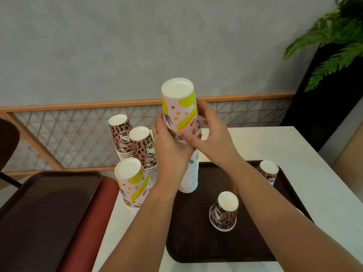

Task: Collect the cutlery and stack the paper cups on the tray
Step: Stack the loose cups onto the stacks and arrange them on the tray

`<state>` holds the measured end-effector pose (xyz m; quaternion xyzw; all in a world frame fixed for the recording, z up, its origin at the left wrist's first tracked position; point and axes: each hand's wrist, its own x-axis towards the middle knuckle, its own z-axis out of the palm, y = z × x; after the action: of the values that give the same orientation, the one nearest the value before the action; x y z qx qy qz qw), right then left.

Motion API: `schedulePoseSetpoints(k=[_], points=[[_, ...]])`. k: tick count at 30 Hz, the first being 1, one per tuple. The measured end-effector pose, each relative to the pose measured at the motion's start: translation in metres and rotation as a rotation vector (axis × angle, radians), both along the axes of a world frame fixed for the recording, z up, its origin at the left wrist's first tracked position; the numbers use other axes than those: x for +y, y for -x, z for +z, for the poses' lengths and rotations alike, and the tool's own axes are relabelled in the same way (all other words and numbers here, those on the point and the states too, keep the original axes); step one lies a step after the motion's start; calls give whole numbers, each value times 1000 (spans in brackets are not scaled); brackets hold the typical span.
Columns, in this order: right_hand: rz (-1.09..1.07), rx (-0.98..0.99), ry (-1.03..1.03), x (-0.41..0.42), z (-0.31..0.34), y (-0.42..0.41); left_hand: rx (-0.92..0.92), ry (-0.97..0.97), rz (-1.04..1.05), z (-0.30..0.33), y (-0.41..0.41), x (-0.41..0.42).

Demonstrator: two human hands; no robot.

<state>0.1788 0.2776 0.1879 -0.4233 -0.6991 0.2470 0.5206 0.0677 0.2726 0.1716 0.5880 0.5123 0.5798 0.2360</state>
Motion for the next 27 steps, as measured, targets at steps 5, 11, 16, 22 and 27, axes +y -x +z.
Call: schedulePoseSetpoints(k=[5,11,16,22,27], points=[[-101,11,52,32,-13,3,24,66,-8,-15,-5,36],[-165,-35,146,37,-55,3,-4,152,-60,-56,-5,38],[-203,-56,203,34,-82,3,56,166,-30,-77,-3,34],[-210,-121,241,29,-84,0,115,209,-24,-81,1,26],[-270,-28,131,-1,-70,3,132,125,21,-76,-2,-38]])
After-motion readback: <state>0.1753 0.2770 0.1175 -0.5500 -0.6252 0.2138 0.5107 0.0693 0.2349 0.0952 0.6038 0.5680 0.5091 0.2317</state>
